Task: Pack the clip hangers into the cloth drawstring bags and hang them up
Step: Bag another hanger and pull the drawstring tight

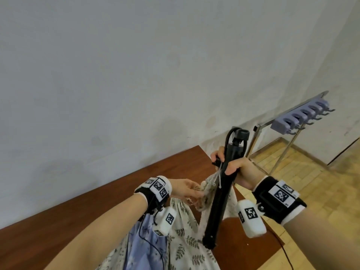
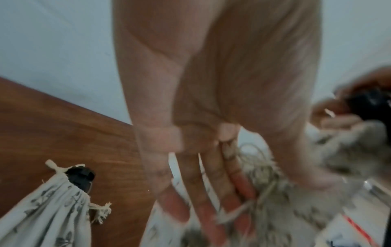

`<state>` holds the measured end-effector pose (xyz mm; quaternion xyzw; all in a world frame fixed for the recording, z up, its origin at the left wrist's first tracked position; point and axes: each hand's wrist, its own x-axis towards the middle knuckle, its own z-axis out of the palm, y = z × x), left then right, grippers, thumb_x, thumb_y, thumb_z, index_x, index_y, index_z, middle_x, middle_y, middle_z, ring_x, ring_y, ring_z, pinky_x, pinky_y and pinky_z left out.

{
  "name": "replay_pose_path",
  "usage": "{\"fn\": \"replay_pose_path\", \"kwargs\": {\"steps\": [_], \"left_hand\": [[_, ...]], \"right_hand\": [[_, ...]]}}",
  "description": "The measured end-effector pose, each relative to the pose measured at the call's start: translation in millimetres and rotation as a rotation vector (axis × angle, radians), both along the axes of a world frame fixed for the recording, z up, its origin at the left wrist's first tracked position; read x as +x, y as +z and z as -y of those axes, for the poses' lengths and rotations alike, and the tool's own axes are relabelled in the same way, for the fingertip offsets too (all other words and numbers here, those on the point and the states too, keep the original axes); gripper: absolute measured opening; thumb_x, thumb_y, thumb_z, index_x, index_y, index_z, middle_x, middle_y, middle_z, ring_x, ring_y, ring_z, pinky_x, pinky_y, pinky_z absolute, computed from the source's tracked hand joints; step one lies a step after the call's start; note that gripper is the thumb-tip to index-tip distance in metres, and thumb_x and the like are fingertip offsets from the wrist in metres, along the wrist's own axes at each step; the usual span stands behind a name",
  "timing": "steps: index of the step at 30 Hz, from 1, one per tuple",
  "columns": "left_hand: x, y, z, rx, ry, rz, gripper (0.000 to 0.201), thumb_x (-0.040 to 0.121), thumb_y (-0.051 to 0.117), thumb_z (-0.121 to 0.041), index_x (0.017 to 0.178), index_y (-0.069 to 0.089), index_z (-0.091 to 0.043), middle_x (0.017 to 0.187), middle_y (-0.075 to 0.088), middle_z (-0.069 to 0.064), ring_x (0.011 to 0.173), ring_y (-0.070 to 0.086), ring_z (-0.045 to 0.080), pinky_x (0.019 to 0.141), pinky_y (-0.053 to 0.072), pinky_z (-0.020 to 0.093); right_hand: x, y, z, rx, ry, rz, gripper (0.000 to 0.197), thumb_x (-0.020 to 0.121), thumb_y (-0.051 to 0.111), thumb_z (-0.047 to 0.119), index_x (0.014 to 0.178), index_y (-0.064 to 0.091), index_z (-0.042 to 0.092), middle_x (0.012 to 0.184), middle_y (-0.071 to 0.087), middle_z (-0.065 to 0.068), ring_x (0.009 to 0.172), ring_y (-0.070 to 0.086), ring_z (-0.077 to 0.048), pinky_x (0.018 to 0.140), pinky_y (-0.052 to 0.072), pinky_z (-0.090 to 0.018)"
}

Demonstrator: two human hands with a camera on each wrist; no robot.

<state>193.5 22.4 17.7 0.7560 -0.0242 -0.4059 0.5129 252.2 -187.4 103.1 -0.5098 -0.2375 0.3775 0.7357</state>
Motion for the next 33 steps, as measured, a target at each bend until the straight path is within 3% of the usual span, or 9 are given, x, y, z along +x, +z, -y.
{"fn": "replay_pose_path", "kwargs": {"steps": [3,7,10,13,17,23,27,30,33], "left_hand": [[3.2,-12.2,10.1,0.03,0.127,0.143,0.002,0.089,0.066,-0.015,0.09,0.065,-0.017,0.077,0.066,-0.007,0.071,0.063,0.007,0.075,0.053,0.023],[12.4,-7.0,17.0,0.13,0.254,0.424,0.039,0.083,0.073,-0.027,0.115,0.051,-0.022,0.1,0.058,-0.005,0.09,0.057,0.01,0.079,0.045,0.019],[18.6,-3.0,23.8,0.191,0.153,0.43,0.022,0.084,0.071,-0.028,0.1,0.06,-0.037,0.085,0.06,-0.009,0.08,0.055,0.01,0.078,0.044,0.024],[21.7,5.6,30.3,0.247,0.138,0.468,0.012,0.09,0.061,-0.024,0.08,0.067,-0.027,0.073,0.056,-0.005,0.069,0.048,0.012,0.074,0.042,0.031],[32.0,18.8,23.4,0.303,0.314,0.5,0.024,0.097,0.046,-0.023,0.107,0.067,-0.016,0.092,0.062,-0.004,0.083,0.056,0.013,0.086,0.048,0.035],[35.8,50.3,25.2,0.214,0.487,0.372,0.044,0.092,0.043,-0.033,0.109,0.065,0.001,0.089,0.068,0.012,0.088,0.064,0.027,0.087,0.049,0.041],[26.6,58.8,32.0,0.2,0.345,0.414,0.025,0.082,0.062,-0.024,0.083,0.054,0.0,0.075,0.051,0.006,0.068,0.051,0.015,0.064,0.049,0.028],[17.5,59.4,34.0,0.05,0.392,0.434,0.016,0.083,0.062,-0.017,0.092,0.069,-0.006,0.079,0.062,0.008,0.071,0.055,0.016,0.066,0.047,0.027],[8.3,56.7,27.0,-0.013,0.493,0.488,0.013,0.084,0.064,-0.011,0.087,0.075,-0.016,0.083,0.066,0.009,0.075,0.057,0.015,0.073,0.048,0.029]], "right_hand": [[1.4,-2.7,6.0,-0.006,0.041,-0.021,0.034,0.047,0.06,0.0,0.071,0.039,0.011,0.087,0.05,-0.008,0.071,0.043,-0.024,0.062,0.032,-0.038],[3.5,-2.8,14.5,-0.024,0.112,-0.005,0.032,0.048,0.059,-0.002,0.069,0.039,0.01,0.086,0.049,-0.01,0.072,0.046,-0.023,0.062,0.036,-0.033],[5.2,-2.1,18.6,-0.102,0.194,0.01,0.032,0.049,0.059,-0.003,0.07,0.038,0.009,0.088,0.051,-0.012,0.075,0.054,-0.019,0.059,0.046,-0.028],[9.3,-4.3,24.1,-0.218,0.217,0.045,0.032,0.049,0.059,-0.005,0.071,0.039,0.008,0.09,0.053,-0.014,0.077,0.057,-0.018,0.064,0.048,-0.027],[17.4,-7.8,45.3,-0.424,0.097,0.212,0.026,0.052,0.06,-0.005,0.069,0.048,0.01,0.096,0.06,-0.018,0.093,0.054,-0.029,0.083,0.043,-0.04],[3.1,3.9,64.1,-0.348,0.036,0.152,0.026,0.057,0.062,-0.01,0.068,0.056,0.012,0.098,0.066,-0.013,0.109,0.054,-0.052,0.078,0.053,-0.043],[-14.1,-13.7,41.5,-0.356,0.329,-0.028,0.032,0.064,0.06,-0.012,0.085,0.046,0.009,0.105,0.062,-0.016,0.103,0.06,-0.036,0.082,0.054,-0.042],[-18.9,-53.2,22.7,-0.504,0.35,-0.097,0.049,0.054,0.079,0.0,0.096,0.054,0.002,0.109,0.051,-0.022,0.102,0.053,-0.038,0.104,0.037,-0.062],[-23.3,-64.3,18.8,-0.462,0.364,-0.203,0.031,0.063,0.069,-0.005,0.091,0.058,0.004,0.108,0.058,-0.015,0.102,0.058,-0.028,0.097,0.047,-0.052]]}}
